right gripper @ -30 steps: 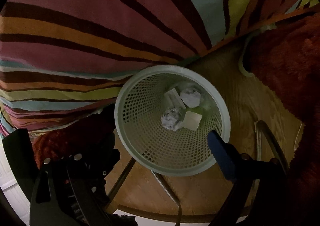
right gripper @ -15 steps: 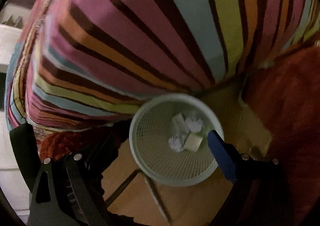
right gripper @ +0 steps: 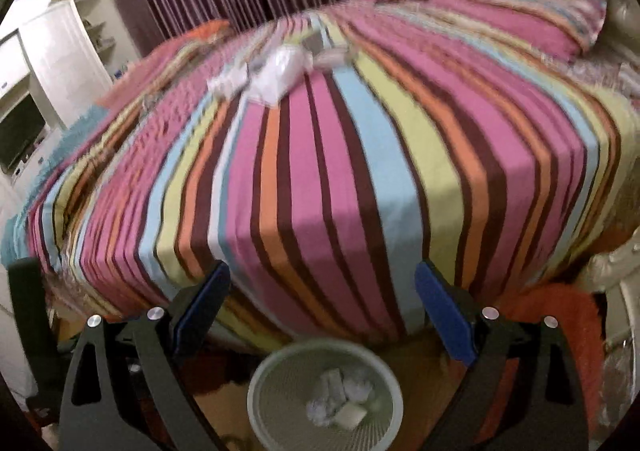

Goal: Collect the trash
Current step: 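Move both open tools back over the bed, then grasp the white toilet-seat-cover packet with the left tool while the right tool approaches the green-and-pink box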

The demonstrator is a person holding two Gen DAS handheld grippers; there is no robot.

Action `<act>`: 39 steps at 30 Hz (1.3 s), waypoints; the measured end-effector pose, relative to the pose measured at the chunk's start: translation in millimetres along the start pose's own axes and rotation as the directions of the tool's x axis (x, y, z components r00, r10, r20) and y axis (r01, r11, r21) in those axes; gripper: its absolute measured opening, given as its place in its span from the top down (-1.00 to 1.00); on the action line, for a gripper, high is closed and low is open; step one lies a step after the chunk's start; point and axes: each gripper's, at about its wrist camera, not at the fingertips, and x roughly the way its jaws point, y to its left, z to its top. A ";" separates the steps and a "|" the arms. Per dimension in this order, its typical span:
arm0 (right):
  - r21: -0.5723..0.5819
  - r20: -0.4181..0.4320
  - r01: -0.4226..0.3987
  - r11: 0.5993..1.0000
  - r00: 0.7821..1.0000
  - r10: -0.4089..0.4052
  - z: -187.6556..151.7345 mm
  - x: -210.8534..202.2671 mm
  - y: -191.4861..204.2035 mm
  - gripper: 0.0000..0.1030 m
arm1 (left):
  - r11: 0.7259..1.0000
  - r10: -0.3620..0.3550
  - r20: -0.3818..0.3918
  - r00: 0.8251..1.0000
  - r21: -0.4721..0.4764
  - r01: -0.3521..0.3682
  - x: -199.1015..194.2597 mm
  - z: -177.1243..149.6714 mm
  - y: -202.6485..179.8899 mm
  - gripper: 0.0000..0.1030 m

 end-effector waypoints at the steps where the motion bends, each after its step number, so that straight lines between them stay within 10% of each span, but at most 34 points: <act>1: 0.002 0.010 0.001 1.000 1.000 -0.002 3.2 -0.7 -0.1 -0.73 | 1.000 0.009 0.052 0.999 -0.001 -0.009 -7.8 9.0 2.0 -0.68; 8: 0.008 0.050 0.025 1.000 0.998 -0.025 46.7 16.1 -9.0 -0.73 | 0.994 0.083 0.186 0.979 0.054 -0.095 -14.9 55.1 -1.2 -0.68; 39: -0.129 -0.042 0.129 0.983 0.990 -0.136 161.1 160.3 -7.4 -0.73 | 0.993 0.035 0.131 0.991 -0.118 -0.019 123.2 239.5 24.2 -0.68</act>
